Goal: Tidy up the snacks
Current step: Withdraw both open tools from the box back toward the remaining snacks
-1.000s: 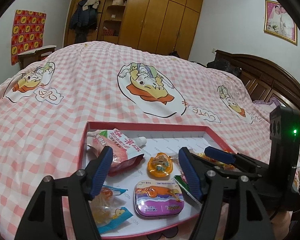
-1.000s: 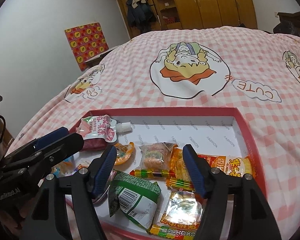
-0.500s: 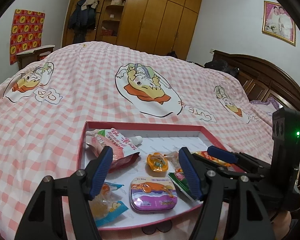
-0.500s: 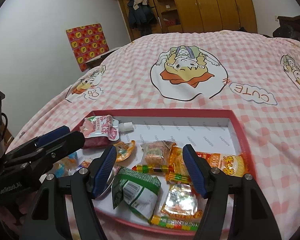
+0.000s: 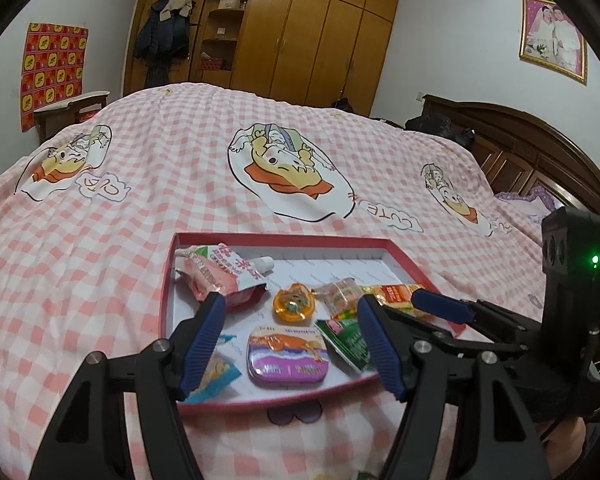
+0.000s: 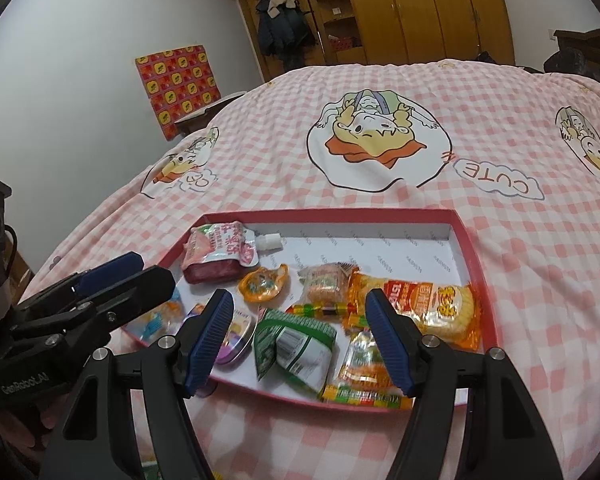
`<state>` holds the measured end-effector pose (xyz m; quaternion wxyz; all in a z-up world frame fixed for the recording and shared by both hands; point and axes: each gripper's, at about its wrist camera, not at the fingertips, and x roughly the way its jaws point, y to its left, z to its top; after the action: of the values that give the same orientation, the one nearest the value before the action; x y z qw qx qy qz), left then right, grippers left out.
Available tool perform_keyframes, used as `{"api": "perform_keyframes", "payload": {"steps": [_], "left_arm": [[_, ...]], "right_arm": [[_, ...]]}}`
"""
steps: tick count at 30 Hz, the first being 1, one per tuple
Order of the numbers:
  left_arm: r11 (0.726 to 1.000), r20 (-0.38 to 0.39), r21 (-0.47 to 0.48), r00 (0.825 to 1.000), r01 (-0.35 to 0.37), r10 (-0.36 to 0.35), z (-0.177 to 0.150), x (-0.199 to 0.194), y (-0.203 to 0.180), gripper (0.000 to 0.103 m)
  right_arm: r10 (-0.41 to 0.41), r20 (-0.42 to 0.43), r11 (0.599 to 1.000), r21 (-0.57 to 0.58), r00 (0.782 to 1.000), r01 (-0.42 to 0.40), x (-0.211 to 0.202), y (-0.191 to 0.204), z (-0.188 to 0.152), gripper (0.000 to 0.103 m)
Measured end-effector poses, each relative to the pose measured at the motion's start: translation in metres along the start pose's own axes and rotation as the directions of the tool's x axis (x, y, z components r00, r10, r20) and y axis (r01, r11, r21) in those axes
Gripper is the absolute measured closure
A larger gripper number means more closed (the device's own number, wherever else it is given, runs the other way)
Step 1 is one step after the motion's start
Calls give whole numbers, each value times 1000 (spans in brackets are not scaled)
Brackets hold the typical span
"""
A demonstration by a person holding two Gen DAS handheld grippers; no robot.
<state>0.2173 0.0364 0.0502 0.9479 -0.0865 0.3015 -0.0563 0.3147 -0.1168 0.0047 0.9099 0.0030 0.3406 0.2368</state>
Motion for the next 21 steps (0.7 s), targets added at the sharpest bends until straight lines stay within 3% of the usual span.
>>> {"api": "perform_keyframes", "payload": {"steps": [18,21], "left_arm": [[999,-25,9,999,-34,34,-24,-27,-9,31],[1000,-23,9,999,-24,24,-25,-32,-10,27]], "right_arm": [[31,-7,999,-5,999,-31,-28,4,-25,33],[28,-8,1000,3,1000,-28,-32,1,-29,33]]}}
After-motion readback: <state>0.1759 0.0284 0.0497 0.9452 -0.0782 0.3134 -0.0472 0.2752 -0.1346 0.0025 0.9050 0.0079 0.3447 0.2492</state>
